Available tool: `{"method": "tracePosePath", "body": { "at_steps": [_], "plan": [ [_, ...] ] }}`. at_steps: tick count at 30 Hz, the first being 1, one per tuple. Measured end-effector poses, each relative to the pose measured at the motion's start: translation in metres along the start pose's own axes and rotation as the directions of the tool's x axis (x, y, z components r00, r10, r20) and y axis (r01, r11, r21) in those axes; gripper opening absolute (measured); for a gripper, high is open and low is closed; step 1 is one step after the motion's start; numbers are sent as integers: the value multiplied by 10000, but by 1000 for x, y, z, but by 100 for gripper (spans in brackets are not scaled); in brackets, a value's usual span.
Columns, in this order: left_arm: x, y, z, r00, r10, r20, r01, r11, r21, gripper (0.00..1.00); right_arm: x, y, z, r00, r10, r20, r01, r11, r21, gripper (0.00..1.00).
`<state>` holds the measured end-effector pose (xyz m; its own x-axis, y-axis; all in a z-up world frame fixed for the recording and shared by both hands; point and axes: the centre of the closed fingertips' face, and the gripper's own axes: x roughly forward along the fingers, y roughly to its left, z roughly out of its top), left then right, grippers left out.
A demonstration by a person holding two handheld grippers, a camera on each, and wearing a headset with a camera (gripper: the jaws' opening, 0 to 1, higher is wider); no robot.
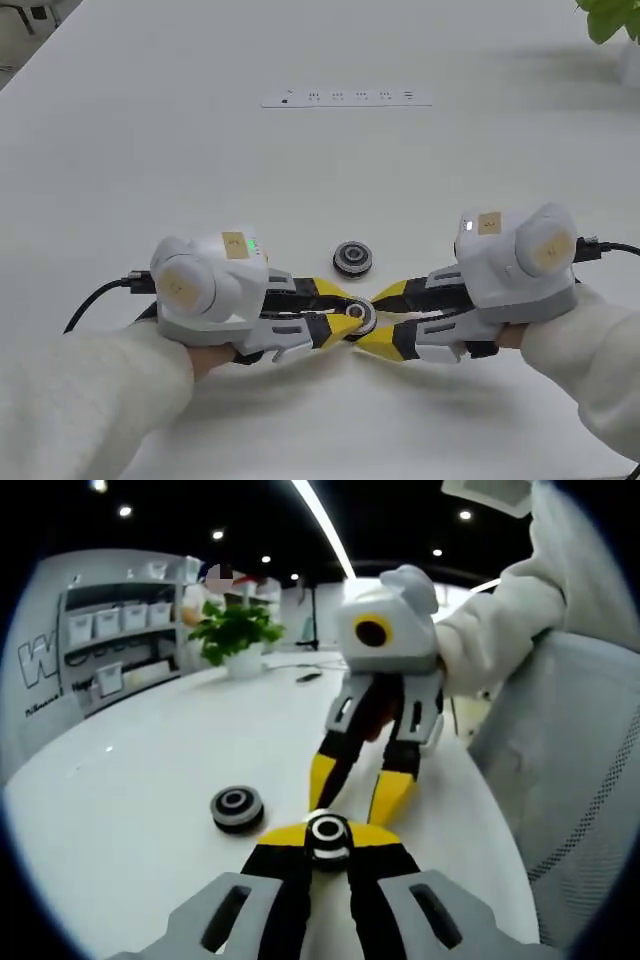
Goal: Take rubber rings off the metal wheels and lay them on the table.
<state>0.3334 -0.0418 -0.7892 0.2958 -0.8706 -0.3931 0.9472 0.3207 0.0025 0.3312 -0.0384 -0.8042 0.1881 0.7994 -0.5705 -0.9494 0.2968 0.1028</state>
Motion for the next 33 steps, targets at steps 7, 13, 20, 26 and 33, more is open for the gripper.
{"method": "tracePosePath", "body": {
  "at_steps": [7,13,20,26,33],
  "plan": [
    [0,0,0,10000,1,1,-1,10000,3,14,-5,0,-2,9999,63,-80,-63,9999,-89,16],
    [0,0,0,10000,12,9,-12,10000,-22,14,-8,-1,-6,9997,64,-217,-68,9998,-182,7],
    [0,0,1,10000,8,35,-8,10000,-55,14,-8,-4,-6,9995,-90,-313,82,9996,-252,1],
    [0,0,1,10000,3,15,-3,10000,-37,14,-9,-7,-6,9990,-156,-425,166,9996,232,0],
    [0,0,1,10000,10,7,-10,10000,-23,14,-11,-7,-6,9987,-199,-464,244,9947,995,0]
  ]
}}
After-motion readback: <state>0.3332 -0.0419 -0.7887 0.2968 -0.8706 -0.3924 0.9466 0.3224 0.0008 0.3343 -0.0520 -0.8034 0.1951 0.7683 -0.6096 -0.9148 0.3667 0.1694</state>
